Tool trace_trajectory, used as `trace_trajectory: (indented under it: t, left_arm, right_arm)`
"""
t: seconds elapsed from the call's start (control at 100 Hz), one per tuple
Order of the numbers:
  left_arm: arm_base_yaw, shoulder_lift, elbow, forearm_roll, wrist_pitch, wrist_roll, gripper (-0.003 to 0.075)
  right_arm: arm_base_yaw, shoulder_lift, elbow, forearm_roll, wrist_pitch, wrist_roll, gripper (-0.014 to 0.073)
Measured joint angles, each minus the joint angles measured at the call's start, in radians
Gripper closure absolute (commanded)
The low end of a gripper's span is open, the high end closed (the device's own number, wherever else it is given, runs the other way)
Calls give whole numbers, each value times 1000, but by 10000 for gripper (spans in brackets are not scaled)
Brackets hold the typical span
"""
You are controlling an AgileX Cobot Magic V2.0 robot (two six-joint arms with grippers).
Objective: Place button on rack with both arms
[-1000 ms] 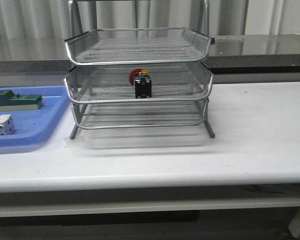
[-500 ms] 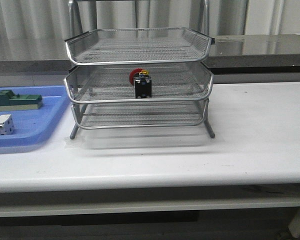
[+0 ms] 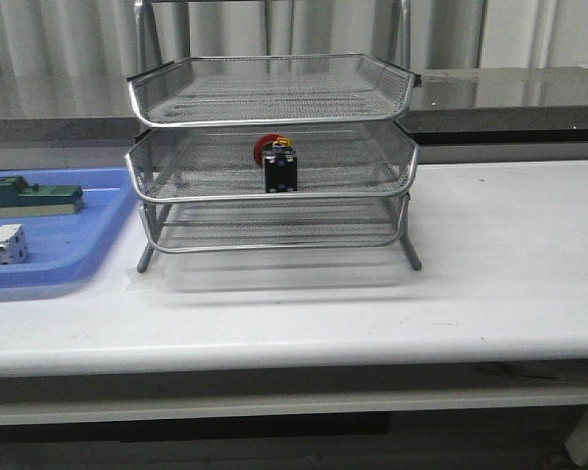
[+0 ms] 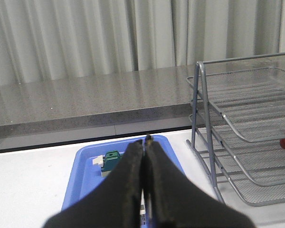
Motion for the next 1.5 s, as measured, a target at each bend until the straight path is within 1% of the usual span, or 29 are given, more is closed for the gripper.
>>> trace_trajectory:
  t: [0.78, 0.94, 1.24, 1.32, 1.5]
  left_arm:
    - [0, -2, 10, 6, -7, 0, 741]
    - [0, -45, 83, 21, -6, 0, 741]
    - [0, -229, 288, 59, -16, 0, 741]
    - [0, -243, 316, 66, -12, -3, 741]
    - [0, -243, 316, 116, -67, -114, 741]
  right_arm:
    - [0, 0, 0, 0, 0, 0, 651]
    - [0, 0, 0, 0, 0, 0, 651]
    - [0, 0, 0, 0, 0, 0, 651]
    - [0, 0, 0, 0, 0, 0, 651]
    - [0, 0, 0, 0, -2, 0, 651]
